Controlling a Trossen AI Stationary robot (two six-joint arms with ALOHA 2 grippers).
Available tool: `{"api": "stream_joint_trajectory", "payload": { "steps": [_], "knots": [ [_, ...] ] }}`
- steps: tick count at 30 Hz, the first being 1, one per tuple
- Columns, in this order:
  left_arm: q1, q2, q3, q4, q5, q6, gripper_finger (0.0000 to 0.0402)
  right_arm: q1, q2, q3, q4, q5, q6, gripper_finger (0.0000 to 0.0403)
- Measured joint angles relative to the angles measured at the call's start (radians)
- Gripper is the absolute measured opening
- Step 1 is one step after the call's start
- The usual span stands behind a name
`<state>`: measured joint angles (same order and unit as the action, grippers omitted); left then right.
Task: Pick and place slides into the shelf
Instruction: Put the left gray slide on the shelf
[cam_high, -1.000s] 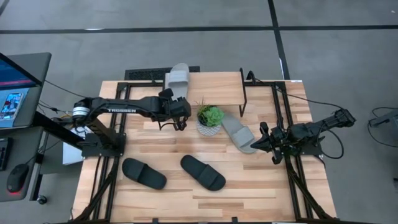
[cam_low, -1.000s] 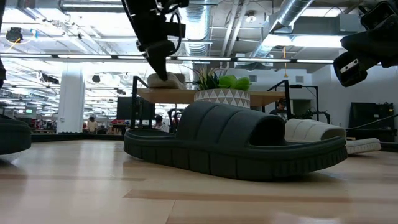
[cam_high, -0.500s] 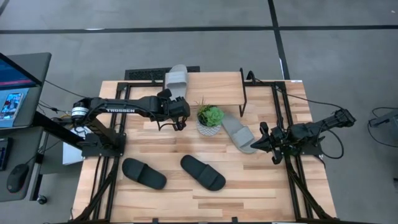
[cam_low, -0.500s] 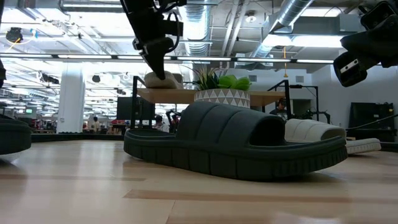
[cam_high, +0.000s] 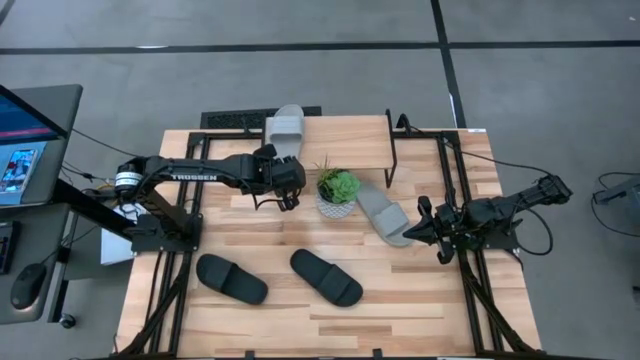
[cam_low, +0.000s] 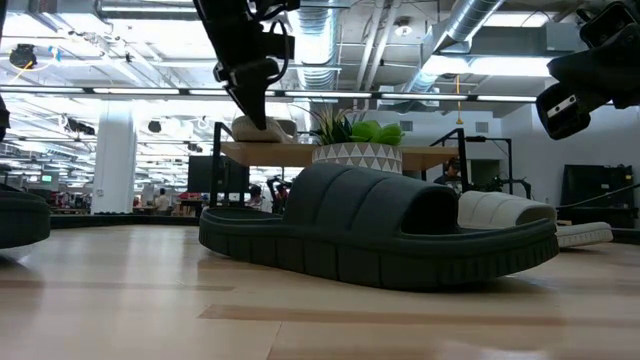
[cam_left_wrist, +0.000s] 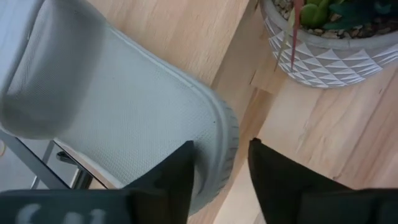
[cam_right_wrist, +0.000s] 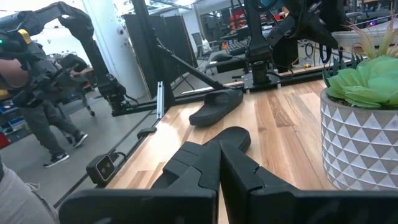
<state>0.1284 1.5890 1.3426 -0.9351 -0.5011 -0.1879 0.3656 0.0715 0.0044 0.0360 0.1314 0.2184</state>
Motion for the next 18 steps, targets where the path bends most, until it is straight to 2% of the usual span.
{"api": "stream_joint_trajectory", "payload": {
  "steps": [9,18],
  "knots": [
    [0.000,0.000,0.001,-0.034,0.019,0.035,0.0209,0.000,0.000,0.000,0.000,0.000,0.000,0.0000],
    [0.000,0.000,0.001,-0.080,0.023,0.053,0.0225,0.000,0.000,0.000,0.000,0.000,0.000,0.0000]
  ]
}}
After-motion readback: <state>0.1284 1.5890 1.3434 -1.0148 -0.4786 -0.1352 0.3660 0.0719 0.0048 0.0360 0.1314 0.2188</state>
